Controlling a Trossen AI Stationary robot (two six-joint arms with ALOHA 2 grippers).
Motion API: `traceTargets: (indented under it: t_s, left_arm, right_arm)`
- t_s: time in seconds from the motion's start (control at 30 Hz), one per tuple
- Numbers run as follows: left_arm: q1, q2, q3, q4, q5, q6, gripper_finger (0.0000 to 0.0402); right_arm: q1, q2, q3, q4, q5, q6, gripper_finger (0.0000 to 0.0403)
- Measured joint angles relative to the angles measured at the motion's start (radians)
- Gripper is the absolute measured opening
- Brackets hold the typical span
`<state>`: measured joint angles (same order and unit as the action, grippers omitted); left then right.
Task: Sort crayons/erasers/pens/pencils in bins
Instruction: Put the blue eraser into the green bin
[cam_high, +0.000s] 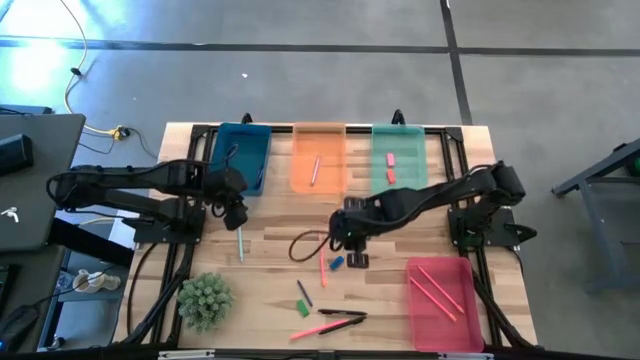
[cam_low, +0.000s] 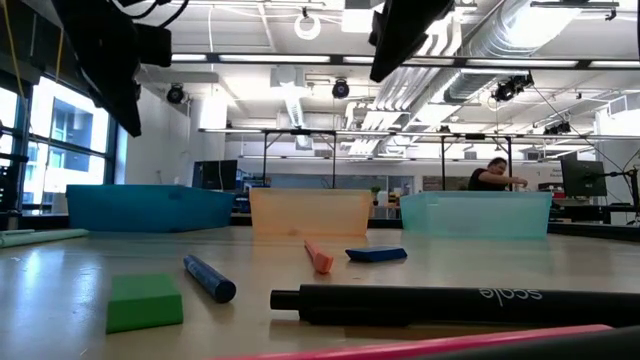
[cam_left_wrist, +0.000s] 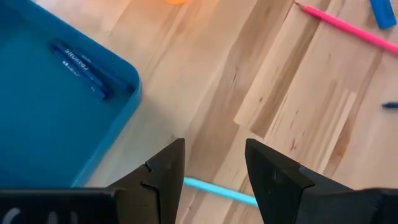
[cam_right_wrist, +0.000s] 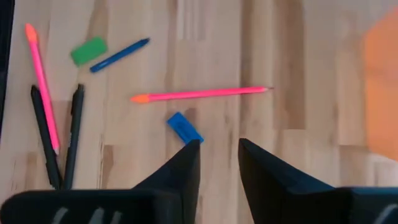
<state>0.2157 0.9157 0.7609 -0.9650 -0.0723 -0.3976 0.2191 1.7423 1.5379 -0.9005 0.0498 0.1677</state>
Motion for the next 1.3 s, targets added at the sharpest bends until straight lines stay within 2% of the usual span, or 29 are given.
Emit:
traceTargets:
  t_s: [0.13,0.4,0.9,1.3]
  left_arm:
    - [-0.023,0.0,0.0,-0.019,0.0,-0.012,0.0156]
    - [-0.061,0.0,0.0,-0.019,0.0,-0.045,0.0156]
    - [-0.07,0.0,0.0,-0.018,-0.052,-0.063,0.0156]
    - [-0.069,0.0,0.0,-0.016,-0.071,-0.088,0.0156]
  right_arm:
    - [0.027,0.045,0.0,0.019,-0.005,-0.018,0.0126]
    - [0.057,0.131,0.0,0.034,-0.011,-0.199,0.0175]
    - [0.057,0.253,0.0,0.076,-0.051,-0.388,0.0177]
    - [0.057,0.335,0.0,0.122,-0.054,-0.412,0.0176]
